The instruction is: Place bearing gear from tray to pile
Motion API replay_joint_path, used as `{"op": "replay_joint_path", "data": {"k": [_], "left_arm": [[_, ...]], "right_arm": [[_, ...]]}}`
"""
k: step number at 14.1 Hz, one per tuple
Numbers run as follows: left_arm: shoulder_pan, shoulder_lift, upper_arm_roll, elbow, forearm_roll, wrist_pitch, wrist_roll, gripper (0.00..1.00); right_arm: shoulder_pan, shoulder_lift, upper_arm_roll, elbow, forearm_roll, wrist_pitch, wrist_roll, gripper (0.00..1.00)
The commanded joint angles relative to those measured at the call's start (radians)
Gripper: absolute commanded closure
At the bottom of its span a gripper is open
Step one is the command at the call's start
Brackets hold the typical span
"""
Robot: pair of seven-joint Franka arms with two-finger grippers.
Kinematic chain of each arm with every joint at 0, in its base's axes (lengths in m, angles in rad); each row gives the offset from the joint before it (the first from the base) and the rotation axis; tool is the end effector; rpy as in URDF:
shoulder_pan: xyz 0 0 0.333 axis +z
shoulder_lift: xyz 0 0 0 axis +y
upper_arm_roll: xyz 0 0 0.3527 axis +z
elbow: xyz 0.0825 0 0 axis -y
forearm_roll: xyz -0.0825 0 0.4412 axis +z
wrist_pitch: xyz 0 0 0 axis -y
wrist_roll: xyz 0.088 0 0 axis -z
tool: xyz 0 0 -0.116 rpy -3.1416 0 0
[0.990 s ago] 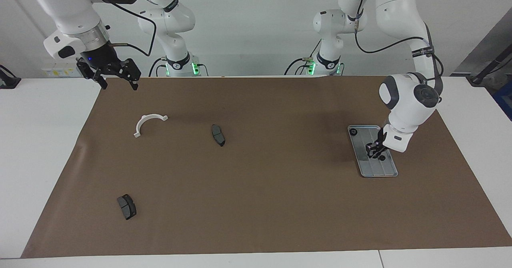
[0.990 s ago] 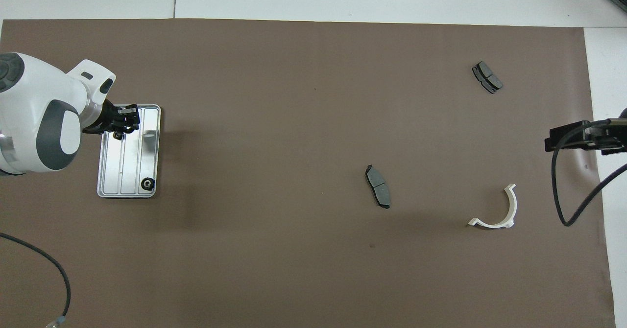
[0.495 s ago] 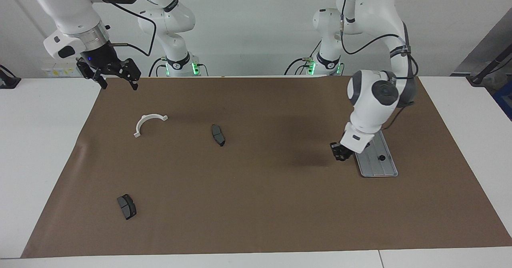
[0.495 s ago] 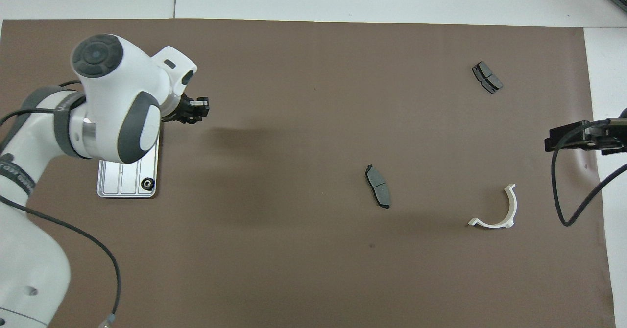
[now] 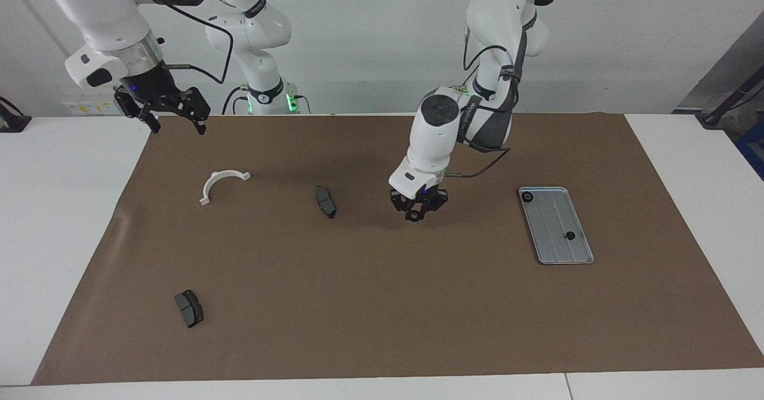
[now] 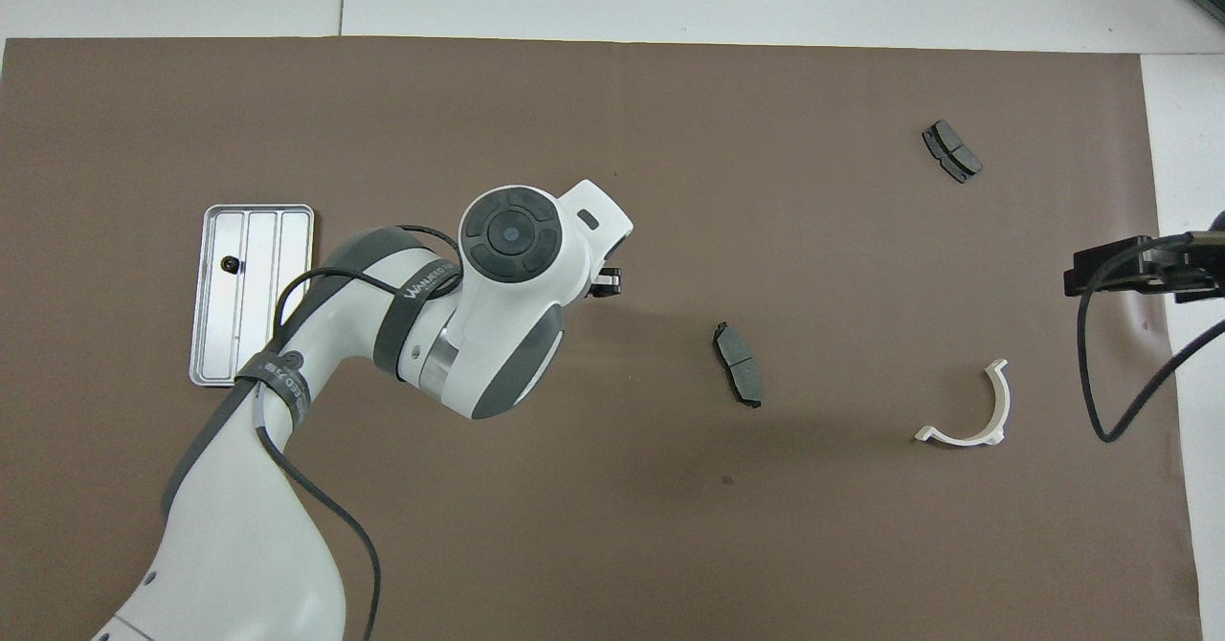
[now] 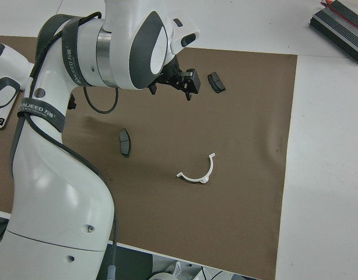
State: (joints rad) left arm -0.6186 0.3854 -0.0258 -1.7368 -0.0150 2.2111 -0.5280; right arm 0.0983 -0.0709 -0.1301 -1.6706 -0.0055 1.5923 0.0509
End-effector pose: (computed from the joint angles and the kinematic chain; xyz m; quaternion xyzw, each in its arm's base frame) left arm 0.5810 -0.4353 0.3603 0.9976 -0.0527 0.0310 0.0338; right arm 0.5876 -0.0220 0.6434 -0.9991 0.0411 0.0040 0.0018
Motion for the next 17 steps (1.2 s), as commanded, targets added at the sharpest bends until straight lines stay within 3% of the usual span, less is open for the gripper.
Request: {"op": "replay_joint_path", "data": {"k": [1, 3, 4, 5, 6, 8, 10, 12, 17], "left_arm": [[-0.073, 0.035, 0.018, -0.016, 0.006, 0.076, -0.039, 1.00], [-0.099, 0.052, 0.018, -0.020, 0.006, 0.099, -0.056, 0.99], [-0.105, 0.052, 0.018, -0.024, 0.006, 0.098, -0.056, 0.79], [-0.110, 0.050, 0.020, -0.024, 0.006, 0.085, -0.058, 0.50], [-0.112, 0.049, 0.020, -0.021, 0.006, 0.075, -0.079, 0.29], [-0.112, 0.050, 0.021, -0.004, 0.007, 0.065, -0.110, 0.00], [-0.095, 0.043, 0.029, 0.006, 0.007, 0.062, -0.112, 0.00], [-0.031, 0.001, 0.073, 0.008, 0.007, 0.016, -0.107, 0.00], [0.251, -0.046, 0.078, 0.002, 0.018, -0.094, -0.058, 0.00]], "right_arm": [[-0.008, -0.012, 0.004, -0.003, 0.030, -0.005, -0.011, 0.00], [-0.011, -0.012, 0.004, -0.003, 0.030, -0.003, -0.011, 0.00], [-0.012, -0.012, 0.006, -0.003, 0.030, -0.003, -0.011, 0.00], [-0.012, -0.012, 0.006, -0.003, 0.030, -0.005, -0.011, 0.00], [-0.012, -0.012, 0.004, -0.003, 0.030, -0.003, -0.019, 0.00], [-0.012, -0.015, 0.006, -0.014, 0.030, 0.011, -0.016, 0.00], [-0.012, -0.014, 0.015, -0.012, 0.030, 0.024, -0.019, 0.00], [-0.014, -0.004, 0.084, -0.012, 0.029, 0.051, 0.003, 0.00], [-0.014, 0.086, 0.254, -0.008, 0.030, 0.142, 0.191, 0.00]]}}
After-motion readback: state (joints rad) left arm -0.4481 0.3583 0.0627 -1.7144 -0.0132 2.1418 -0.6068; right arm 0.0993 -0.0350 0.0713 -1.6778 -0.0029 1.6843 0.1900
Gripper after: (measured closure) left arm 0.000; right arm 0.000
